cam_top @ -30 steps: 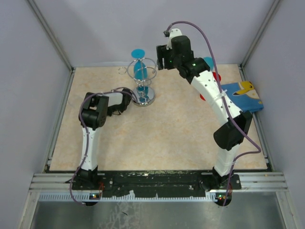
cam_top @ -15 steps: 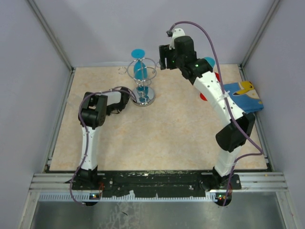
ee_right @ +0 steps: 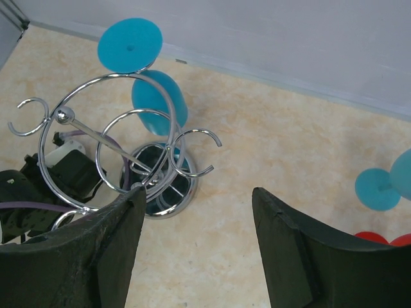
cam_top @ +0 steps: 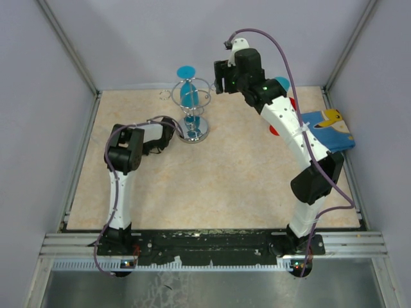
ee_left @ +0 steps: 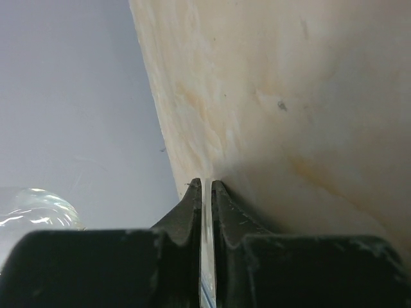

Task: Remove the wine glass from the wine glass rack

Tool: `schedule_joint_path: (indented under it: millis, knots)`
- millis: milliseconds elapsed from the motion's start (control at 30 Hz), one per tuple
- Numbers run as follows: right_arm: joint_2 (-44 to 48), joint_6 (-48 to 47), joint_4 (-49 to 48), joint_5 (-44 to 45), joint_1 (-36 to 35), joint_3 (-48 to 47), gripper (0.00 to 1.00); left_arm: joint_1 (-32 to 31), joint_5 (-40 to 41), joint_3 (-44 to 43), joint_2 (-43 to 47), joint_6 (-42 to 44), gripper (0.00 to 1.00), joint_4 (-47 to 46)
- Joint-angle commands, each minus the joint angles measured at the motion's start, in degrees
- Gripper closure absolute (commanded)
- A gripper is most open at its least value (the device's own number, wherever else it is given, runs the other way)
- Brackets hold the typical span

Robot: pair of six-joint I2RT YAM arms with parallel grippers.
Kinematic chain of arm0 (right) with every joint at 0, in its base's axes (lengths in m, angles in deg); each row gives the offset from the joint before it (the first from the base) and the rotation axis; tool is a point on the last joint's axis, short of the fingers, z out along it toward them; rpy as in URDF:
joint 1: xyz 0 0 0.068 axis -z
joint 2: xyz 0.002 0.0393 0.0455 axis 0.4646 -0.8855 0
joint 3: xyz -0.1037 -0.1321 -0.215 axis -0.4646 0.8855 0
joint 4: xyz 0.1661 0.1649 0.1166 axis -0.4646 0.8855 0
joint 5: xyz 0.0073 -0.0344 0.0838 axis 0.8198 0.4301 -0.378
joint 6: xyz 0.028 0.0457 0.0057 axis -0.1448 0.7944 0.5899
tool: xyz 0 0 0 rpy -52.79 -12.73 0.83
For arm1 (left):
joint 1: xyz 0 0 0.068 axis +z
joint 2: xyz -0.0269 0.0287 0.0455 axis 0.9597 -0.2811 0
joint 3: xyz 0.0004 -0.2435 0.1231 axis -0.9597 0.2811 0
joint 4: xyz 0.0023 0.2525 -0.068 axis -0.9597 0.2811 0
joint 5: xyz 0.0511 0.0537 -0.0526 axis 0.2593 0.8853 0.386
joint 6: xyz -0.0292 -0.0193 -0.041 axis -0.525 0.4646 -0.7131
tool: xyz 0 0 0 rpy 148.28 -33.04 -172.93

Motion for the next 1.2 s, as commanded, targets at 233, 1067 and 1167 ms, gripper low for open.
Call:
schedule_joint_path:
  millis: [233, 1067, 1167]
  knots:
    - [3.52, -0.84, -2.23, 0.51, 0.32, 0.16, 0.32, -2.85, -17.12, 2.14, -2.0, -5.14, 0.86, -11.12]
    - [3.49, -1.13, -2.5, 1.12, 0.53, 0.8, 0.32, -4.34, -17.91, 3.75, -2.78, -4.47, 1.0, -15.39]
    - [3.53, -1.07, -2.42, 1.16, 0.67, 0.71, 0.32, -4.4, -17.37, 3.7, -3.22, -4.3, 1.0, -15.28]
